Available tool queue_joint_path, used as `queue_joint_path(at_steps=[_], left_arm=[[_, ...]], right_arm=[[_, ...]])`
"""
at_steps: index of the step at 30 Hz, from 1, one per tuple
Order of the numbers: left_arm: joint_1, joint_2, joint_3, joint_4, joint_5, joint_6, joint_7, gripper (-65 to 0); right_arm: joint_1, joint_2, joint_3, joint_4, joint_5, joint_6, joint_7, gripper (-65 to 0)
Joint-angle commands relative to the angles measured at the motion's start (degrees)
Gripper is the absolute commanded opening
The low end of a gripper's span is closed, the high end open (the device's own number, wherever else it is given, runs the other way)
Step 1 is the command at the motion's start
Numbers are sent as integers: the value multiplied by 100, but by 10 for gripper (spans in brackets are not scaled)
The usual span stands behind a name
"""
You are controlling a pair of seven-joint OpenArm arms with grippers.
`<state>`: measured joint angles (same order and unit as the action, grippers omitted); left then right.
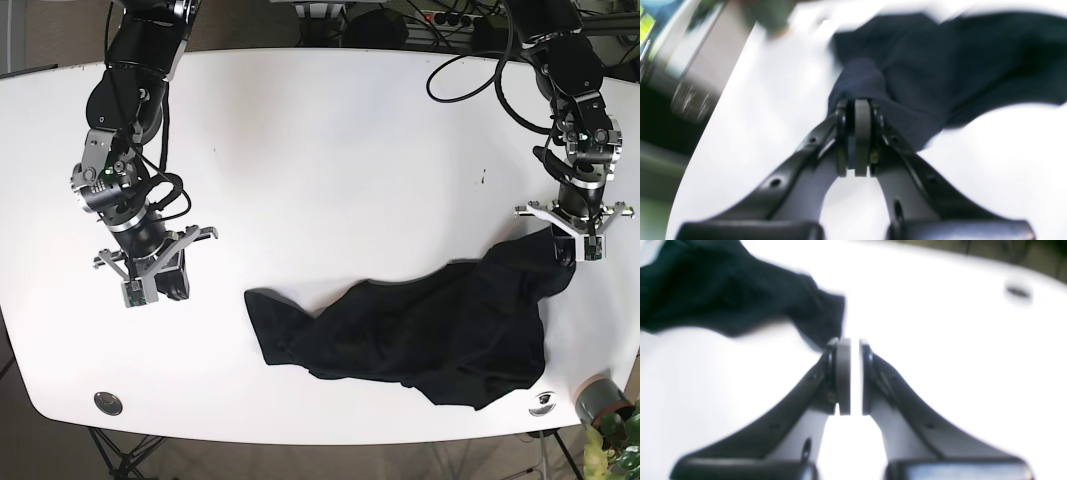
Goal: Fold the T-shirt properly
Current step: 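Hold the shirt up with both grippers and lay it onto the table, then grasp the shirt edge with the right gripper and drag it outward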
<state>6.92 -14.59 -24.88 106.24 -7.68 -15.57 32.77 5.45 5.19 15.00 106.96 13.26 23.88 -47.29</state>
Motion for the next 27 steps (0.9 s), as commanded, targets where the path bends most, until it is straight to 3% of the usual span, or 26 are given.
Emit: queue_joint_path(at_steps=[1,3,5,8,11,17,19,27], left_arm=[[183,-58,-250,150,-133,-73,-284,-650],[394,-49,-496,150,-133,-100,-284,-650],[455,-31,-654,132,-133,-364,-284,-650],[623,-22,-989,132,-106,-794,-284,-650],[658,-5,-1323,106,-98,-1014,-284,-650],[684,-5,-1490,115,-98,-1093,-284,-650],[772,-5,-1621,115,-98,-1093,-284,-650],[790,-14,-1753,115,-115,-1102,-284,-650]], right_arm=[[74,-128,-19,8,112,34,171,-571],[74,-251,-19,-186,112,34,171,-488],[110,-356,-28,-502,121,43,171,-371],[189,-480,-213,-731,296,78,171,-244],[259,-497,-608,-1126,551,122,206,-179],[813,-541,-1188,-2199,877,96,214,-168],[945,-682,-1285,-2630,964,87,223,-168],[1569,-1218,-1136,-4098,551,87,777,-168]])
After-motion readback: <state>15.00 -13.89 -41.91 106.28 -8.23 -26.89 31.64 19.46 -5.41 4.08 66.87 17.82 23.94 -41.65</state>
